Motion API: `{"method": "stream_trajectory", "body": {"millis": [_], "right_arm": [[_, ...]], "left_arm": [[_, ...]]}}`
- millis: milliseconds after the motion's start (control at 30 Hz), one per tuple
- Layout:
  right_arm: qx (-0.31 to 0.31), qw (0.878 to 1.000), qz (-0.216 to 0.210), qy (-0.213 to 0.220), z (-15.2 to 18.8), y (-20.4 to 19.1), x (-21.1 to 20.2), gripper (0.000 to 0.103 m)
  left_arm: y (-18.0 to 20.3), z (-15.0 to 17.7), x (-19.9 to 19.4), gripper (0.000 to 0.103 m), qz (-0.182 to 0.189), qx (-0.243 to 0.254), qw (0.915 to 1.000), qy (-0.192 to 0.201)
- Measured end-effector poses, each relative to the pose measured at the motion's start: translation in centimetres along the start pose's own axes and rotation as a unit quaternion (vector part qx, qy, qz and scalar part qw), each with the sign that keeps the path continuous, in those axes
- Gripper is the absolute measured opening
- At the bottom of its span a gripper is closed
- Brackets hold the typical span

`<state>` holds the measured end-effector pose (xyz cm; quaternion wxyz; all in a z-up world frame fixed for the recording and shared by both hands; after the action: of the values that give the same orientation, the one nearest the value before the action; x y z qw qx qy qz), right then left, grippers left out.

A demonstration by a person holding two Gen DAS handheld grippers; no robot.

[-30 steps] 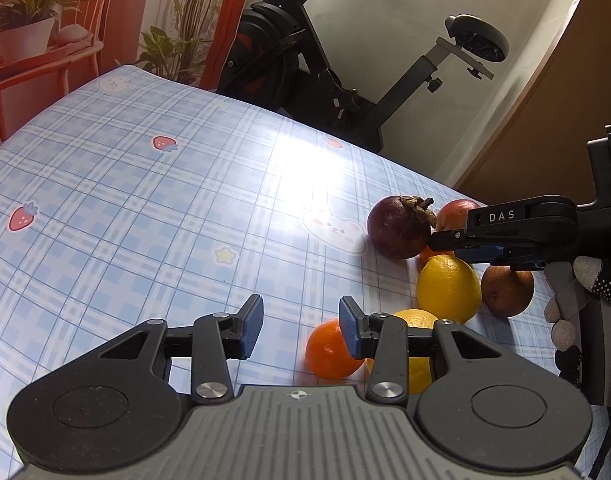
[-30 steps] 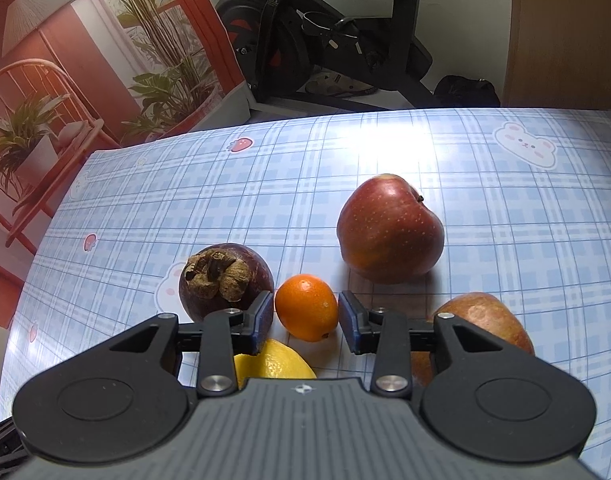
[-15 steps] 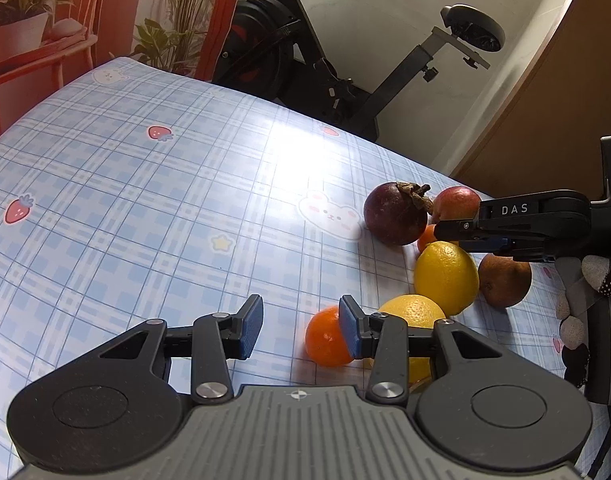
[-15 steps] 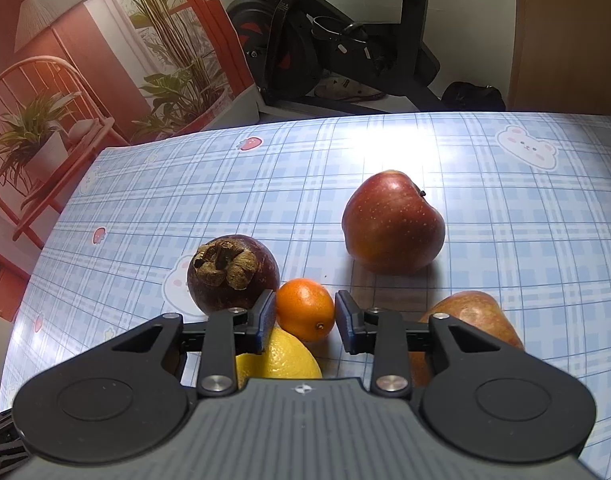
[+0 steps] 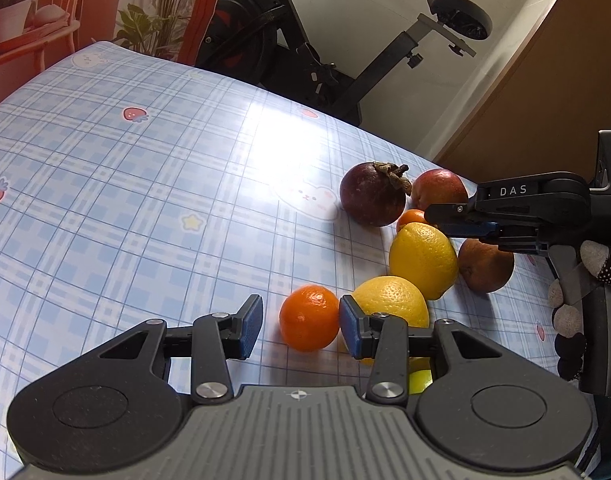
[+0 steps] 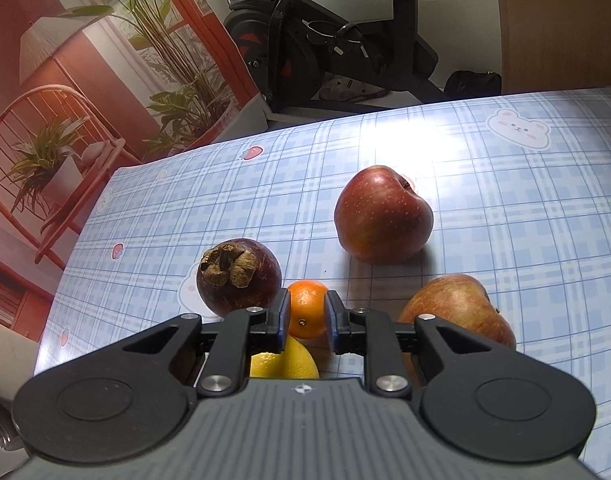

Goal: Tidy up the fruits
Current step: 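Grasp a tangerine with the right tool while the left tool grasps another tangerine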

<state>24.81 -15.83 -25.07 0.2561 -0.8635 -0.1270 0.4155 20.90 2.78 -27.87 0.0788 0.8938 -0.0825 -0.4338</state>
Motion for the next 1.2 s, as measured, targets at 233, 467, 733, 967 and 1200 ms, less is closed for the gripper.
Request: {"method": "stream_trajectory", "body": {"millis": [233,467,733,967,1200], "right_arm": [[-0.007,1.0,0.014,-0.011,-0.2,-0.5,1.5,0.036],[-0.012,1.0,0.023,-0.018,-0.3,-0.8,2.3,0.036],[-0.017,1.0,0.015,-0.016,0.2,-0.8,2.2,0.036],[-0.022,1.0,0.01,-0.015,0.6,-0.8,1.9,0.036],[-0.018,1.0,0.007,-0.009,0.9,-0.7,1.6,0.036]], "left_arm": [[-0.7,-0.2,0.3,0.05,0.01,-0.014,0.9998,-0.008],[-1.0,-0.2,0.9,0.053,0.024,-0.023,0.9994,-0.014],[-1.4,0.1,1.2,0.05,0.048,-0.056,0.9968,-0.031],[-1.4,0.2,1.3,0.037,0.063,-0.056,0.996,-0.031],[-0.5,0.2,0.8,0.035,0.035,-0.02,0.9991,-0.008]]}}
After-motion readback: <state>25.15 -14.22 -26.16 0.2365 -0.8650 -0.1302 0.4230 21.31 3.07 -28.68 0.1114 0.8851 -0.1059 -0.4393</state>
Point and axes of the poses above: each gripper's, at about its wrist camera, not at the fingertips, and x roughly the way its jaws point, y to its right, z to its underside, the point moved 3 cm from there along x, roughly the way its jaws point, and after that the axes turned 11 degrees about -z, right-handed, at the moved point
